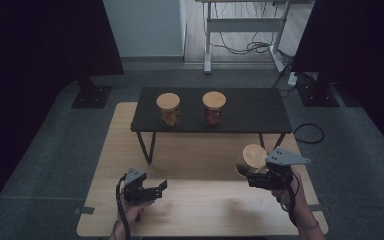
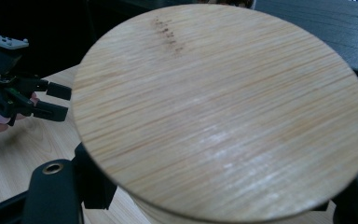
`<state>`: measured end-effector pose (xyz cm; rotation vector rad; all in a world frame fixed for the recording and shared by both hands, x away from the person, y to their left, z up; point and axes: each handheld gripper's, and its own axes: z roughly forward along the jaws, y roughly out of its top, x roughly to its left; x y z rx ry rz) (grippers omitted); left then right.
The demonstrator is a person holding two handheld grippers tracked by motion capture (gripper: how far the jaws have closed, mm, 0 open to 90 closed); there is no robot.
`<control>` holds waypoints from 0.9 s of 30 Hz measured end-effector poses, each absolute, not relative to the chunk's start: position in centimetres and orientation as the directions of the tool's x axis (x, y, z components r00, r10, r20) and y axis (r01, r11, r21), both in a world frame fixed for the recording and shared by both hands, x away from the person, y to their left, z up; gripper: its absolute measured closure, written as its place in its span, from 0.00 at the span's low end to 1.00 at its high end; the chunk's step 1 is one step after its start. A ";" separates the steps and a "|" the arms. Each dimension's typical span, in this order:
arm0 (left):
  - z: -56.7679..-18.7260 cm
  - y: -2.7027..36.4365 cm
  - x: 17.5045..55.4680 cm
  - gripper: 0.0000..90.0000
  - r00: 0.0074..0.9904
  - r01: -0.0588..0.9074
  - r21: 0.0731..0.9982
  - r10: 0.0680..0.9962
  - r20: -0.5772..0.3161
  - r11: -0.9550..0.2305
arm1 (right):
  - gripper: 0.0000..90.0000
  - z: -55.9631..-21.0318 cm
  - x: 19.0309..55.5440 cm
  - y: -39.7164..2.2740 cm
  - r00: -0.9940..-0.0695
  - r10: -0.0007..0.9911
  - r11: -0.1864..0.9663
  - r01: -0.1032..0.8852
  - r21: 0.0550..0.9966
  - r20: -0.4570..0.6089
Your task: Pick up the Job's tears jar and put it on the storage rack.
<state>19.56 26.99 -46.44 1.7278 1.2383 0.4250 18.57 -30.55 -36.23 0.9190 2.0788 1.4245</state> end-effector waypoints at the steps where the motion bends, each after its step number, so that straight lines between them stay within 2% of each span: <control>1: -46.4 27.0 19.6 0.06 0.431 0.549 0.834 0.873 -0.227 -0.054 | 0.27 -36.1 18.6 -30.6 -0.672 0.741 0.244 0.268 0.932 -0.001; 27: -46.4 26.8 19.5 0.06 0.433 0.548 0.834 0.873 -0.224 -0.058 | 0.28 -34.5 19.2 -31.1 -0.671 0.741 0.250 0.250 0.935 -0.019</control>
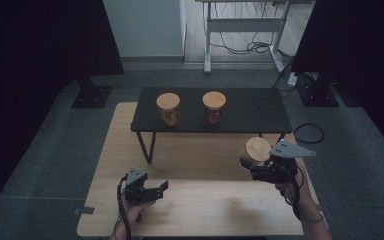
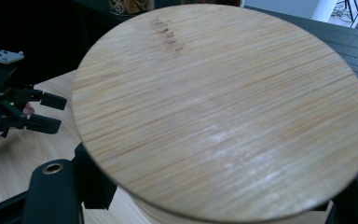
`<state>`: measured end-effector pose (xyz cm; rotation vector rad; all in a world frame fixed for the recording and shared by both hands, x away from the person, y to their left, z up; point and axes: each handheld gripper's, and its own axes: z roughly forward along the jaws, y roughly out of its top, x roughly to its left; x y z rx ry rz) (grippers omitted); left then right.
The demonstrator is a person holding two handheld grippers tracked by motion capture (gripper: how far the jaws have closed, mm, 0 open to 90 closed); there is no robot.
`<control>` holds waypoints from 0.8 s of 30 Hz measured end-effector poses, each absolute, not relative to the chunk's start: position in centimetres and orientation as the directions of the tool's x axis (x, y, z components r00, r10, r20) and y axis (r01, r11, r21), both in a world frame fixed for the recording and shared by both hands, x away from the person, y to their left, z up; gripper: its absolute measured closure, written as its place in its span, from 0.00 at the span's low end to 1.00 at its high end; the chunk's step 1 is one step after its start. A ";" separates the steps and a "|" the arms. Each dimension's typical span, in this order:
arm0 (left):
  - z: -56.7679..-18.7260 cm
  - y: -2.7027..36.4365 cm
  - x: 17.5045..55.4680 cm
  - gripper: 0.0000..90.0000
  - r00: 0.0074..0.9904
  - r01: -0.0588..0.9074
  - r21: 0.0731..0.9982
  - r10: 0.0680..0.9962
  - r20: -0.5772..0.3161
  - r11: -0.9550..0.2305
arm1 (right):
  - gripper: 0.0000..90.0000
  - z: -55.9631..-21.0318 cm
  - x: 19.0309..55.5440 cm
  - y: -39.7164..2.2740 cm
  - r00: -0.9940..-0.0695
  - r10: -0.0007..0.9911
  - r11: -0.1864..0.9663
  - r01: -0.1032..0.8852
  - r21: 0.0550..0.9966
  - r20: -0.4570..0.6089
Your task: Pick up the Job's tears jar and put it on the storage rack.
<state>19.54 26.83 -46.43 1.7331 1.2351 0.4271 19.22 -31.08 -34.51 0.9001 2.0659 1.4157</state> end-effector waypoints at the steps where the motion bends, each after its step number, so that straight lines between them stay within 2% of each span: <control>1: -46.4 26.8 19.5 0.06 0.433 0.548 0.834 0.873 -0.224 -0.058 | 0.27 -34.5 19.3 -31.1 -0.671 0.741 0.252 0.250 0.935 -0.020; 24: -46.6 26.9 19.7 0.06 0.431 0.554 0.831 0.873 -0.226 -0.058 | 0.27 -33.2 20.4 -30.9 -0.671 0.741 0.265 0.248 0.932 -0.032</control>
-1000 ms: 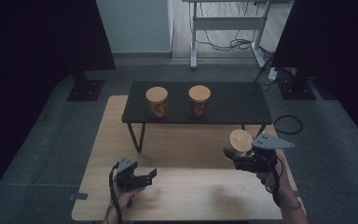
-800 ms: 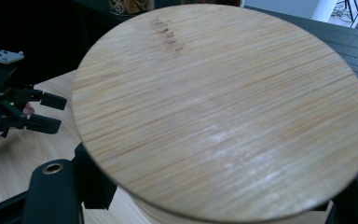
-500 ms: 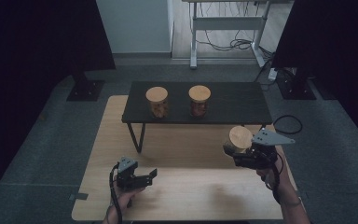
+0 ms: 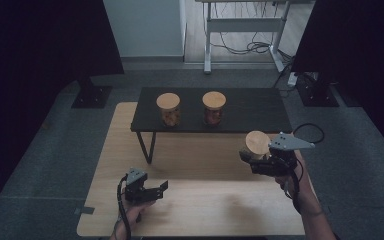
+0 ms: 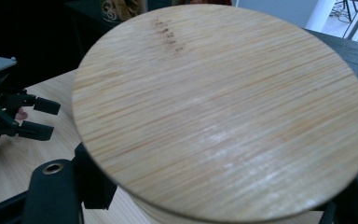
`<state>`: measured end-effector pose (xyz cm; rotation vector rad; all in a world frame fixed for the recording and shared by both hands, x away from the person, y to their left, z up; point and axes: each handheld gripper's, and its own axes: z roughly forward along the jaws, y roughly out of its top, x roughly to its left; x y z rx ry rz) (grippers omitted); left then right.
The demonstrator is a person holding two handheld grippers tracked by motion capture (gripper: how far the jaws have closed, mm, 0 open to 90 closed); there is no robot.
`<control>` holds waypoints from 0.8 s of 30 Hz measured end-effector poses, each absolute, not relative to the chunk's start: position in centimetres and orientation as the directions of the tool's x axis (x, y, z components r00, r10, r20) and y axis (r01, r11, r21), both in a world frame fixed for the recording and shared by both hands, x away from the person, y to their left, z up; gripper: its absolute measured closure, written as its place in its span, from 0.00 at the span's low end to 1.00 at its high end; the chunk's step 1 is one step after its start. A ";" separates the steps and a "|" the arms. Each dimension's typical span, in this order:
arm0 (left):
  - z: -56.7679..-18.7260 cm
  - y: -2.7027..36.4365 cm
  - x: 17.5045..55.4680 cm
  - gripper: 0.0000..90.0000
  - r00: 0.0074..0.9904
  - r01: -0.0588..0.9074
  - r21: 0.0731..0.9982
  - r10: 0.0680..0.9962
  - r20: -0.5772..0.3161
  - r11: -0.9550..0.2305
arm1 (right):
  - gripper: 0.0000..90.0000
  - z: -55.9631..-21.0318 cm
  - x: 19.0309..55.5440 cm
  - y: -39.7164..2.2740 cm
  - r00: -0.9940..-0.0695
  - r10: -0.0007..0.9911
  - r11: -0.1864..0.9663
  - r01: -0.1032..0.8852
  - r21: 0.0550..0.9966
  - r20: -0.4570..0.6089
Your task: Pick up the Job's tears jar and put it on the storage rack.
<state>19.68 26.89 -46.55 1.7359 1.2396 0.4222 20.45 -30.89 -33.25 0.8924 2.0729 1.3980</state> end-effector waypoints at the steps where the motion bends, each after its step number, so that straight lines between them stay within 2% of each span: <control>1: -46.6 26.9 19.7 0.06 0.432 0.554 0.830 0.873 -0.226 -0.059 | 0.27 -33.2 20.5 -30.9 -0.674 0.738 0.265 0.245 0.932 -0.033; 24: -46.6 27.0 19.7 0.06 0.426 0.555 0.830 0.876 -0.227 -0.054 | 0.27 -32.6 21.9 -30.7 -0.679 0.732 0.281 0.230 0.932 -0.053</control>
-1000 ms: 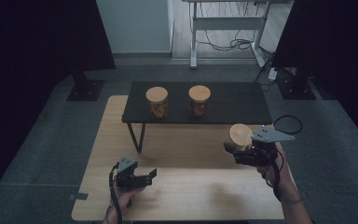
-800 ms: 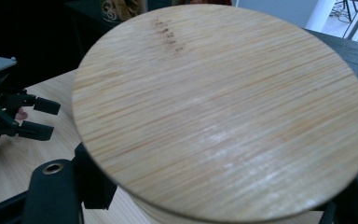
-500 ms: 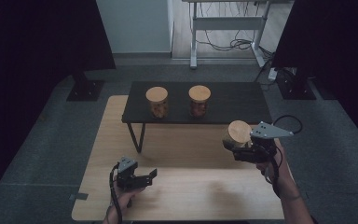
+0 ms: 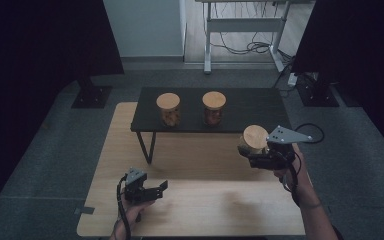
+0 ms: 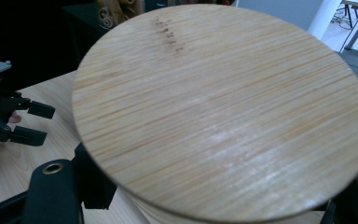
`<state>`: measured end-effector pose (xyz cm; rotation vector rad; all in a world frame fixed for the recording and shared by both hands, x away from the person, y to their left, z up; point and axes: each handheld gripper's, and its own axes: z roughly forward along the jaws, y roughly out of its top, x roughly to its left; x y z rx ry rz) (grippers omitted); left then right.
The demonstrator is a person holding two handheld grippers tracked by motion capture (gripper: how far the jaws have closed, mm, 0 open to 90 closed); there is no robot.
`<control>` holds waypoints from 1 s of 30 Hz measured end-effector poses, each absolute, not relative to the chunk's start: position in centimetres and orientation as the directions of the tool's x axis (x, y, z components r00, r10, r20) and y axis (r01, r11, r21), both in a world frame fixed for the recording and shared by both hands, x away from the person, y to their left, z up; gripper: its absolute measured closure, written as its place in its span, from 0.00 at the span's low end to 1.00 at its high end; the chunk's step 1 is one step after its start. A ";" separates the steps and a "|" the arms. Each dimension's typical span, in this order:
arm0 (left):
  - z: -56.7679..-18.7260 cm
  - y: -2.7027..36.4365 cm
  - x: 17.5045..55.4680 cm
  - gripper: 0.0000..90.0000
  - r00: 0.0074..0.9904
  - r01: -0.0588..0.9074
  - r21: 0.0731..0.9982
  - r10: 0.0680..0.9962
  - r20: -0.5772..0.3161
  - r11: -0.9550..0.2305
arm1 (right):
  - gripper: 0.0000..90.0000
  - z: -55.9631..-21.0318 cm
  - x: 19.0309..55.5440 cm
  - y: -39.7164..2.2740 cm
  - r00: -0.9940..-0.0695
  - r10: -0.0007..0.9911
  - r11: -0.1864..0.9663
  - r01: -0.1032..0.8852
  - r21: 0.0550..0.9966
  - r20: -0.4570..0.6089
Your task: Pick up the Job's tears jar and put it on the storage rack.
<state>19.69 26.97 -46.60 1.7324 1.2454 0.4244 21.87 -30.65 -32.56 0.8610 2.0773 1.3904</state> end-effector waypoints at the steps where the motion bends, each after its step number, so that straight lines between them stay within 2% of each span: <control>1: -46.6 27.0 19.7 0.06 0.427 0.554 0.831 0.876 -0.227 -0.055 | 0.27 -32.5 21.9 -30.6 -0.678 0.733 0.281 0.231 0.932 -0.053; 30: -46.6 27.1 19.8 0.06 0.423 0.558 0.828 0.876 -0.231 -0.052 | 0.27 -31.1 23.4 -30.2 -0.683 0.726 0.313 0.214 0.925 -0.088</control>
